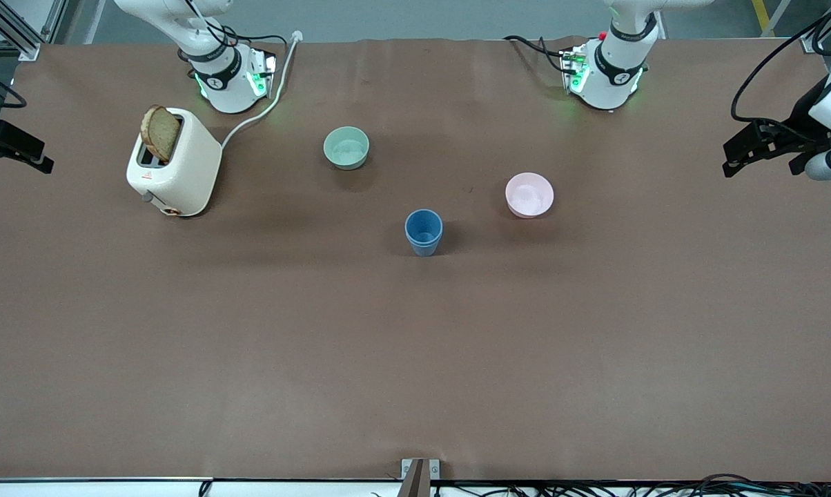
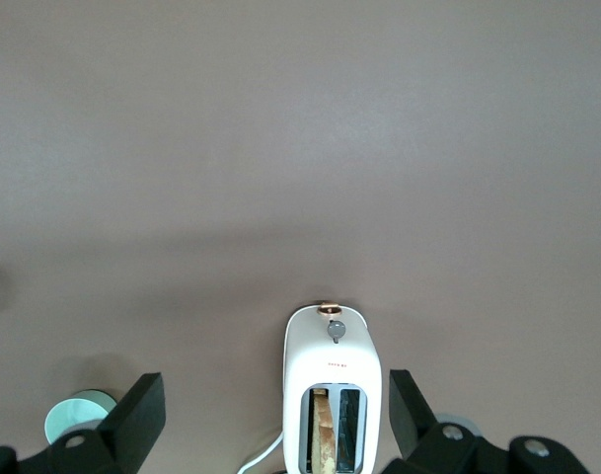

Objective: Stack blue cups with both arms

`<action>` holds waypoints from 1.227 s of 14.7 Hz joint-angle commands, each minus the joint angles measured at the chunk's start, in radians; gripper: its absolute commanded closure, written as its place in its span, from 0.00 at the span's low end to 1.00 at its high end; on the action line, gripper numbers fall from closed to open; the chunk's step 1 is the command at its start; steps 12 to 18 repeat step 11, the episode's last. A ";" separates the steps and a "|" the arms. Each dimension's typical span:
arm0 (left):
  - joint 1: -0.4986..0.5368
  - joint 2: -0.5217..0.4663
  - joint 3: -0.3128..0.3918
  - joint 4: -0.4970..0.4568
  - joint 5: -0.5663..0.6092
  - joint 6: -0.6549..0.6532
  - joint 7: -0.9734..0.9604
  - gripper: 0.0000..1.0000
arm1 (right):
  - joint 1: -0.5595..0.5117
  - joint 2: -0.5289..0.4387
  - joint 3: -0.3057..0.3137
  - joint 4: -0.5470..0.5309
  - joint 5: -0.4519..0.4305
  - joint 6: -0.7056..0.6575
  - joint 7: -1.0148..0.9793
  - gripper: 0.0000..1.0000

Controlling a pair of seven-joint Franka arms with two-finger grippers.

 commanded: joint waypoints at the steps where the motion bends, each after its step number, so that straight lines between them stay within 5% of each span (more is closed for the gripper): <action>1: 0.003 0.009 -0.007 0.025 0.019 -0.025 0.009 0.00 | 0.007 -0.008 -0.006 0.003 0.017 -0.012 -0.017 0.00; 5: 0.003 0.009 -0.010 0.040 0.013 -0.048 0.006 0.00 | -0.003 -0.006 -0.002 0.004 0.006 -0.004 -0.028 0.00; 9: 0.003 0.009 -0.010 0.045 0.017 -0.056 0.007 0.00 | -0.060 -0.011 0.069 0.004 0.006 -0.004 -0.023 0.00; 18: 0.003 0.010 -0.010 0.045 0.019 -0.057 0.007 0.00 | -0.060 -0.011 0.069 0.003 0.006 -0.002 -0.023 0.00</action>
